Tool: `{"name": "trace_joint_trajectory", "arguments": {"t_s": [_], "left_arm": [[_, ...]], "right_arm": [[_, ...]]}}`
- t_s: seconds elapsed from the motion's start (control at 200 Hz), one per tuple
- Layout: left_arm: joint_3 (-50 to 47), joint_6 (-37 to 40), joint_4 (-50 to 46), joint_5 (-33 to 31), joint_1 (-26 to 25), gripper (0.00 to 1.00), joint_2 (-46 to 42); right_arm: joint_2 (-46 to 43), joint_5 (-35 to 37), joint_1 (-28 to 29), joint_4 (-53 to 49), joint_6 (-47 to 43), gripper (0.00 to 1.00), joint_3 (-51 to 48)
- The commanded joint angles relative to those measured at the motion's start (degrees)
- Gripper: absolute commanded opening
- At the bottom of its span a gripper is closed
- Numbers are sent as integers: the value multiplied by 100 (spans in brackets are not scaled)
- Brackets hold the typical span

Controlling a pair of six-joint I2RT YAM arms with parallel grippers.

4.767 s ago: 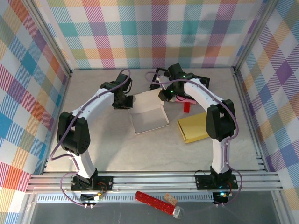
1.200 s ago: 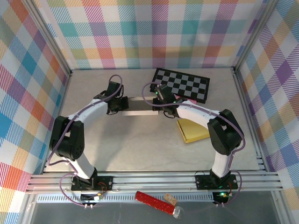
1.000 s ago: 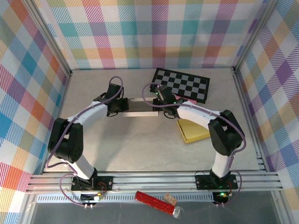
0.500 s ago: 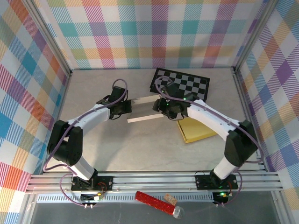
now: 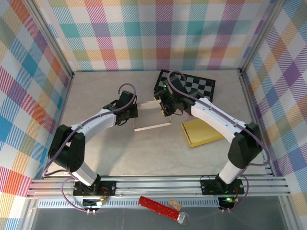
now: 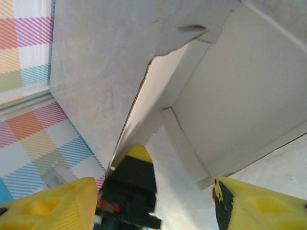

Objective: Fold the paper box

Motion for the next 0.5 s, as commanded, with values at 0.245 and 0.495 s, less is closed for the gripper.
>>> {"name": "trace_joint_trajectory", "arguments": {"t_s": [0.245,0.495], "left_arm": [[-157,-162,-105,-383,-235,0,-120],[-125,-116,-104,-427,-271,0,-102]], "right_arm": [[703,-66,25,155,648,58,561],[926,-174,5,103,608,51,701]]}}
